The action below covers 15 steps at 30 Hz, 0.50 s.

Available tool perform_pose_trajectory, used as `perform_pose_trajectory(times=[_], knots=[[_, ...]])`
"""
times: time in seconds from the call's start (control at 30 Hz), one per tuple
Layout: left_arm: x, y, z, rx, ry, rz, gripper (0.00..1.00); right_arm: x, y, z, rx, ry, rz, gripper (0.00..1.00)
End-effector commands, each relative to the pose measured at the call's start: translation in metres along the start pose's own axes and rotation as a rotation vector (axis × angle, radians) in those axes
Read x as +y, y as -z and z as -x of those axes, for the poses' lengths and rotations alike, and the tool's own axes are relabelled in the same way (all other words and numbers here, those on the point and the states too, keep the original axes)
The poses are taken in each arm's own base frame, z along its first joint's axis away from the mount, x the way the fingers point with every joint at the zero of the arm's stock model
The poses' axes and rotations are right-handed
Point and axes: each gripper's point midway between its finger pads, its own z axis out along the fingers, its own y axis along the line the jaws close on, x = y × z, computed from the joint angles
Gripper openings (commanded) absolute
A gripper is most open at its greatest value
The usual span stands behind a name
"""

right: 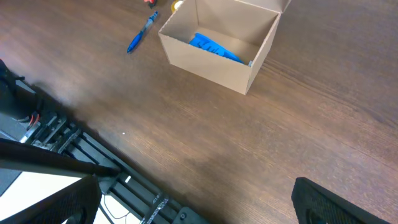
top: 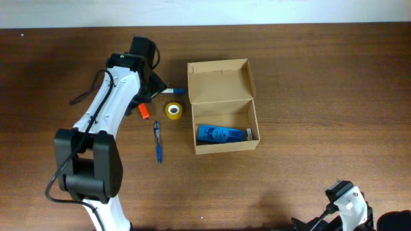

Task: Pack container
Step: 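Return the left gripper and grasp the red stapler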

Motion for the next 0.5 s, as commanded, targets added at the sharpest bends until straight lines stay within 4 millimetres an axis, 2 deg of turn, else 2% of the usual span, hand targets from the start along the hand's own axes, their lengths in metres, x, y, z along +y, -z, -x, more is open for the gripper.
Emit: perform_pose_trajectory(times=[0.0, 0.33, 0.4, 0.47], knots=[[0.006, -0.016, -0.005, 0.034, -0.012, -0.009, 1.0, -0.001, -0.001, 0.001, 0.005, -0.009, -0.005, 0.99], [0.001, -0.067, -0.008, 0.058, -0.027, 0.007, 1.0, -0.001, -0.001, 0.001, 0.005, -0.009, -0.005, 0.99], [0.001, -0.074, -0.009, 0.065, -0.026, 0.012, 0.92, -0.001, -0.001, 0.001, 0.005, -0.009, -0.005, 0.99], [0.002, -0.079, -0.012, 0.078, -0.028, 0.022, 0.79, -0.001, -0.001, 0.001, 0.005, -0.009, -0.005, 0.99]])
